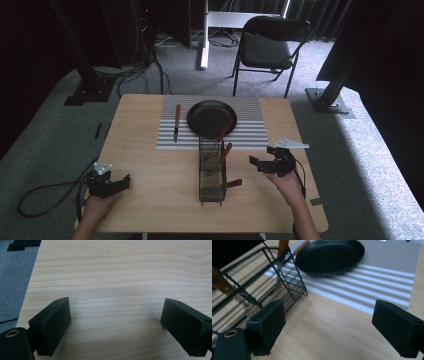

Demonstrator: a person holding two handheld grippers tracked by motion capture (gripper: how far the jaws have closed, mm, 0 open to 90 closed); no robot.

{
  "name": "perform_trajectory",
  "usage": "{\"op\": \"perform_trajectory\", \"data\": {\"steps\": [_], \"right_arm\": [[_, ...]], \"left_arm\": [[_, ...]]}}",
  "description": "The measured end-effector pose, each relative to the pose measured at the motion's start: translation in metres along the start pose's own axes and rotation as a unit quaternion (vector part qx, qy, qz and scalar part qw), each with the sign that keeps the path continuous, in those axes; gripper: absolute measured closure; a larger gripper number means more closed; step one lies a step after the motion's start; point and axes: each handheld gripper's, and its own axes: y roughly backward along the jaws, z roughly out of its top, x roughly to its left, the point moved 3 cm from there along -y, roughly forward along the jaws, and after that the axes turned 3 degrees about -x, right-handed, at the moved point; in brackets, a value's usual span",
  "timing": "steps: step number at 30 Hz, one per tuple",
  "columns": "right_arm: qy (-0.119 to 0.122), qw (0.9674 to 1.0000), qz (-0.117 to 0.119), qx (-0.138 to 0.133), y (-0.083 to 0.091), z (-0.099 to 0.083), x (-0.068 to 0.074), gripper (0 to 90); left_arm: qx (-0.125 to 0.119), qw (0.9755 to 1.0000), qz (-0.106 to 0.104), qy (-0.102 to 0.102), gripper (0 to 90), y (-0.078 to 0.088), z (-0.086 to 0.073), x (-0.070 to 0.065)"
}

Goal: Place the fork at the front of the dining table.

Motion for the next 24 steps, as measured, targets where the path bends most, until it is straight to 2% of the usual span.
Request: {"op": "perform_trajectory", "data": {"steps": [5, 7, 13, 17, 24], "right_arm": [[0.003, 1.0, 0.0, -0.007, -0.003, 0.014, 0.003, 11.1], [0.005, 0.9999, 0.001, -0.01, -0.006, 0.024, 0.005, 11.1], [0.004, 0.9998, 0.014, -0.016, -0.016, 0.042, 0.012, 11.1], [-0.004, 0.9997, 0.02, -0.013, -0.025, 0.051, 0.018, 11.2], [-0.014, 0.9998, 0.017, -0.004, -0.04, 0.063, 0.027, 12.9]], "left_arm": [[0.001, 1.0, 0.0, -0.001, 9.2, 0.0, 0.0, 0.0], [0.001, 1.0, 0.0, -0.001, 9.2, 0.0, 0.0, 0.0], [0.001, 1.0, 0.0, -0.001, 9.2, 0.0, 0.0, 0.0], [0.001, 1.0, 0.0, -0.001, 9.2, 0.0, 0.0, 0.0], [0.001, 1.0, 0.0, -0.001, 9.2, 0.0, 0.0, 0.0]]}}
